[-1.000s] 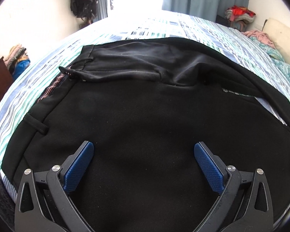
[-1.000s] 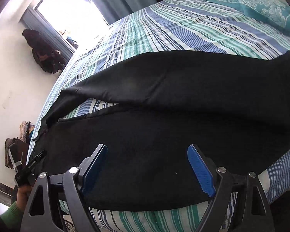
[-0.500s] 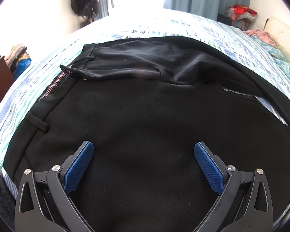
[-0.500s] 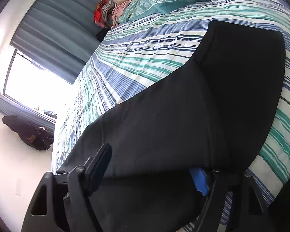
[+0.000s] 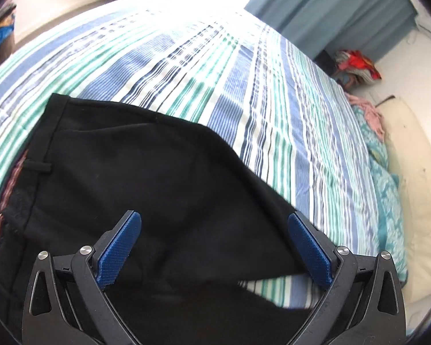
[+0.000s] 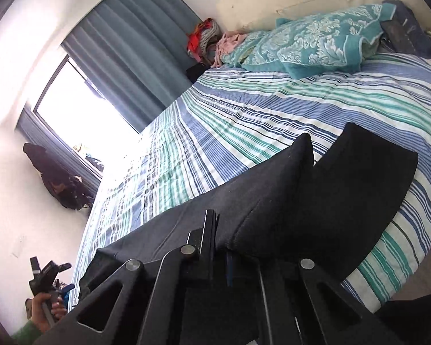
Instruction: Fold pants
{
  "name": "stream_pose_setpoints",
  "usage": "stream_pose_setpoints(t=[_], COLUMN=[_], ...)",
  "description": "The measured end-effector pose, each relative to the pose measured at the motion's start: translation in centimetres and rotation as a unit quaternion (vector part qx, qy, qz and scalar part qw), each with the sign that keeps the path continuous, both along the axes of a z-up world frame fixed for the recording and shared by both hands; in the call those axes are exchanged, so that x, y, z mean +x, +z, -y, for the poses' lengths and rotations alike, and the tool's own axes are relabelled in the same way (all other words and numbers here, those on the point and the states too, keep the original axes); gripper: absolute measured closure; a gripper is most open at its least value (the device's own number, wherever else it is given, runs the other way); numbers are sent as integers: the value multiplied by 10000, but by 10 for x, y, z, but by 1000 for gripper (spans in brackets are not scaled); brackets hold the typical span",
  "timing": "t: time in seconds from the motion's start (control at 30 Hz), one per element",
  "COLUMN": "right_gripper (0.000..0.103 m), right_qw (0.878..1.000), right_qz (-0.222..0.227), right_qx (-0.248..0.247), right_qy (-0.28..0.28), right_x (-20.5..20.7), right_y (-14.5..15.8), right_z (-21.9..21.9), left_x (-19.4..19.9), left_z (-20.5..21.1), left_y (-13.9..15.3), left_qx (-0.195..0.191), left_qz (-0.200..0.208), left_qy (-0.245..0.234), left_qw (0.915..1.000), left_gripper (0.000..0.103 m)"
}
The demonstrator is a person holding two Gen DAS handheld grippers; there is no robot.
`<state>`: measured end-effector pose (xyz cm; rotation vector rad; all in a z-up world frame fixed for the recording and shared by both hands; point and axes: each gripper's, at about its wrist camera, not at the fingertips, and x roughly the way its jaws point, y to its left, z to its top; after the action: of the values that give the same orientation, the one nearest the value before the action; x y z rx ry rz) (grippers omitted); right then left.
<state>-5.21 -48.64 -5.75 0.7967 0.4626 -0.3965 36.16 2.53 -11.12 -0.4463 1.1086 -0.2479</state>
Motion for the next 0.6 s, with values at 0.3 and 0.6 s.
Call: stream_pose_setpoints(t=[0.3, 0.6], right_gripper=[97, 97], right_qw=[9943, 9880], right_qz=[737, 1162], right_qx=[-280, -244], right_qy=[716, 990], right_x=[-28, -62], right_y=[69, 103], right_z=[-20, -7], left_x=[62, 66], left_z=[3, -13], left_y=[-47, -47], left_qx=[-479, -755], left_qz=[-855, -1065], left_qy=[806, 942], left_qw=[9919, 9870], left_gripper=[3, 91])
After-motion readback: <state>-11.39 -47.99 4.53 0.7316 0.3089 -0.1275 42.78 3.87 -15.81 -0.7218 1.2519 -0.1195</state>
